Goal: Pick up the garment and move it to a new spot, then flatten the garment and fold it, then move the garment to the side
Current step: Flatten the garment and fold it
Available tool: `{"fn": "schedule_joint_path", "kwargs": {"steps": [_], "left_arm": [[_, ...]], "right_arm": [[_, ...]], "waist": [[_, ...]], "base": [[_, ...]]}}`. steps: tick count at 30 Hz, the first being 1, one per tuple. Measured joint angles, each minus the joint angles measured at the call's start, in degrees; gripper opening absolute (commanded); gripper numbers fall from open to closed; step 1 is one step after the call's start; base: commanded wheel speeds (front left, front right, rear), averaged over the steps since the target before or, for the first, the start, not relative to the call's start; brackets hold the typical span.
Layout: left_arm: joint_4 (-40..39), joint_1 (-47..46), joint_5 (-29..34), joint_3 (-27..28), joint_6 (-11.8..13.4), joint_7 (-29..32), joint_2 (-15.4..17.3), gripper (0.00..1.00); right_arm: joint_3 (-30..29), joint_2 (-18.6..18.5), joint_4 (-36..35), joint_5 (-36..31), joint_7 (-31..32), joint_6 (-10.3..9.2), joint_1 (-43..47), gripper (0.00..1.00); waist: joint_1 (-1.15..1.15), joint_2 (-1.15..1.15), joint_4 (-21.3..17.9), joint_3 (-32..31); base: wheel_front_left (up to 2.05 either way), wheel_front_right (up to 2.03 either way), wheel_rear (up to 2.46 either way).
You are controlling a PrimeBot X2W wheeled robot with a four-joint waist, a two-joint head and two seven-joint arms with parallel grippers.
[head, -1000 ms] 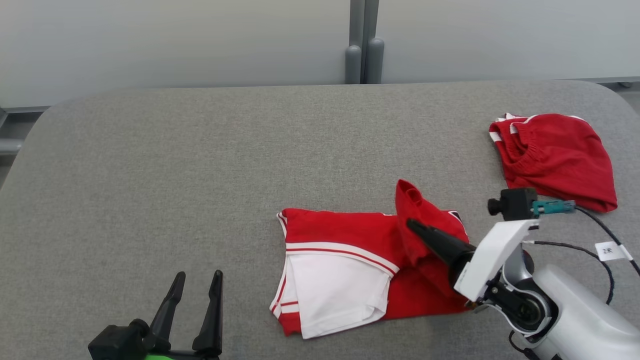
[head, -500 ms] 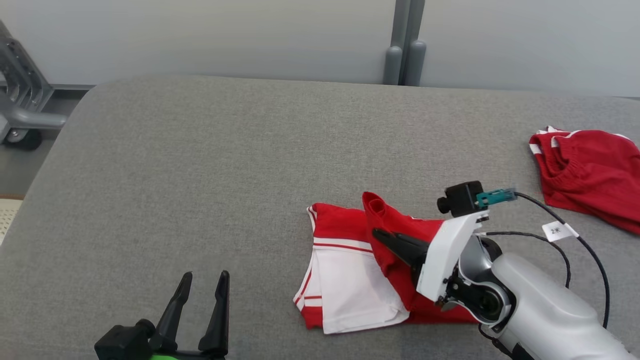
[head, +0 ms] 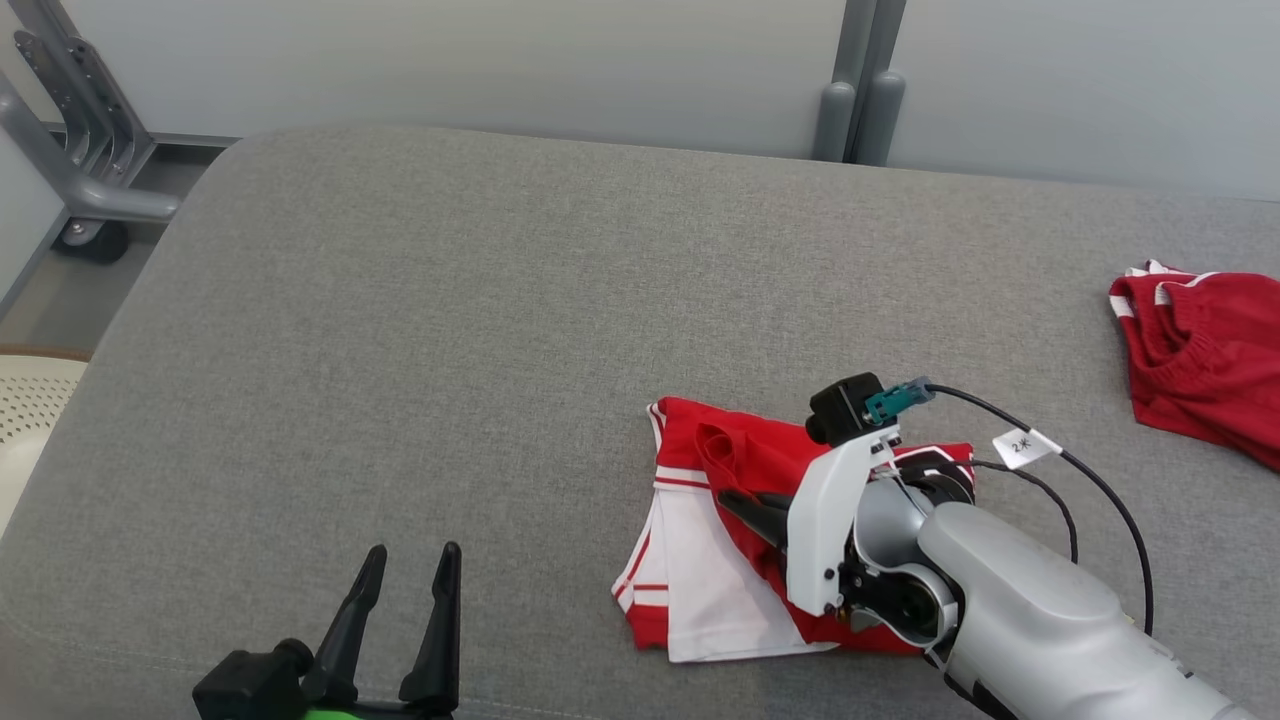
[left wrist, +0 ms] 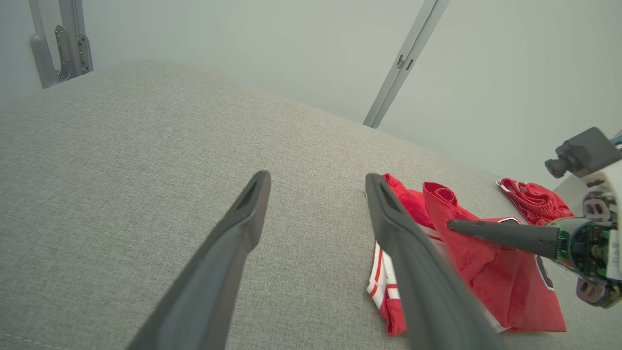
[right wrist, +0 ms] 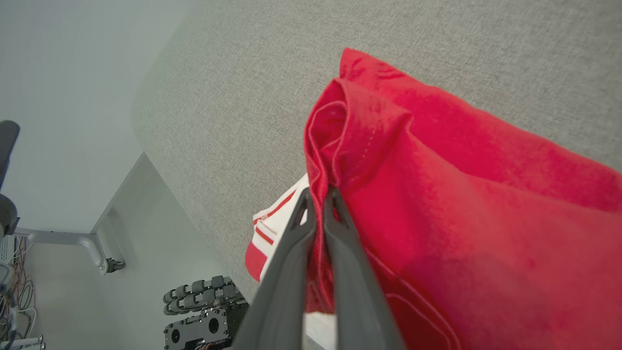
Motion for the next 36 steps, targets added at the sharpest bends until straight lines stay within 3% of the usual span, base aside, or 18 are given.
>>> {"fn": "schedule_joint_path", "kwargs": {"steps": [6, 13, 14, 15, 16, 18, 19, 20, 21, 27, 36], "left_arm": [[0.47, -0.11, -0.01, -0.33, -0.03, -0.01, -0.21, 1.00], [1.37, -1.22, -0.01, -1.63, -0.55, 0.01, -0.43, 1.00], [1.45, -1.22, -0.01, -1.63, -0.58, 0.01, -0.43, 1.00], [1.49, -1.22, -0.01, -1.63, -0.58, 0.01, -0.43, 1.00], [1.56, -1.22, -0.01, -1.62, -0.58, 0.00, -0.43, 1.00], [1.85, -1.22, -0.01, -1.68, -0.58, 0.01, -0.43, 1.00], [2.01, -1.23, -0.02, -1.71, -0.58, 0.01, -0.43, 1.00], [2.20, -1.23, -0.02, -1.76, -0.58, 0.02, -0.43, 1.00], [2.42, -1.24, -0.03, -1.78, -0.59, 0.02, -0.44, 1.00], [3.02, -1.24, -0.08, -1.58, -0.58, 0.02, -0.44, 1.00], [2.70, -1.08, -0.09, -0.10, -0.43, -0.18, -0.23, 1.00]], "right_arm": [[0.55, 2.08, 3.26, -1.37, 0.25, -0.53, -1.87, 0.00], [0.36, 4.32, 7.70, -1.98, -0.36, -2.46, -3.33, 0.00], [0.35, 4.71, 8.36, -2.08, -0.55, -2.57, -3.61, 0.11], [0.36, 5.15, 8.95, -2.10, -0.74, -2.94, -3.87, 0.40], [0.48, 5.53, 9.59, -2.33, -0.76, -2.98, -4.16, 0.48], [0.69, 6.13, 10.74, -2.90, -0.88, -3.02, -4.91, 0.49], [0.69, 6.46, 11.29, -3.09, -1.30, -3.44, -5.26, 0.59], [0.69, 6.71, 11.83, -3.12, -1.35, -3.47, -5.63, 0.73], [0.68, 6.82, 12.36, -3.12, -1.36, -3.49, -5.97, 1.00], [0.38, 7.72, 13.59, -3.15, -3.41, -3.77, -7.90, 1.00], [0.15, 7.37, 12.54, -5.19, -8.54, -0.10, -12.41, 1.00]], "waist": [[0.00, 0.00, 0.38, -0.03], [0.00, 0.00, 1.80, -0.15], [0.00, 0.00, 2.02, -0.18], [0.00, 0.00, 2.24, -0.23], [0.00, 0.00, 2.43, -0.27], [0.00, 0.00, 2.76, -0.43], [0.00, 0.00, 2.90, -0.56], [0.00, 0.00, 3.04, -0.70], [0.00, 0.00, 3.17, -0.86], [0.00, 0.00, 3.57, -2.09], [0.00, 0.00, 1.66, -4.01]], "base": [[0.00, 0.00, 0.00], [0.00, 0.00, 0.00], [0.00, 0.00, 0.00], [0.00, 0.00, 0.00], [0.00, 0.00, 0.00], [0.00, 0.00, 0.00], [0.00, 0.00, 0.00], [0.00, 0.00, 0.00], [0.00, 0.00, 0.00], [0.00, 0.00, 0.00], [0.00, 0.00, 0.00]]}}
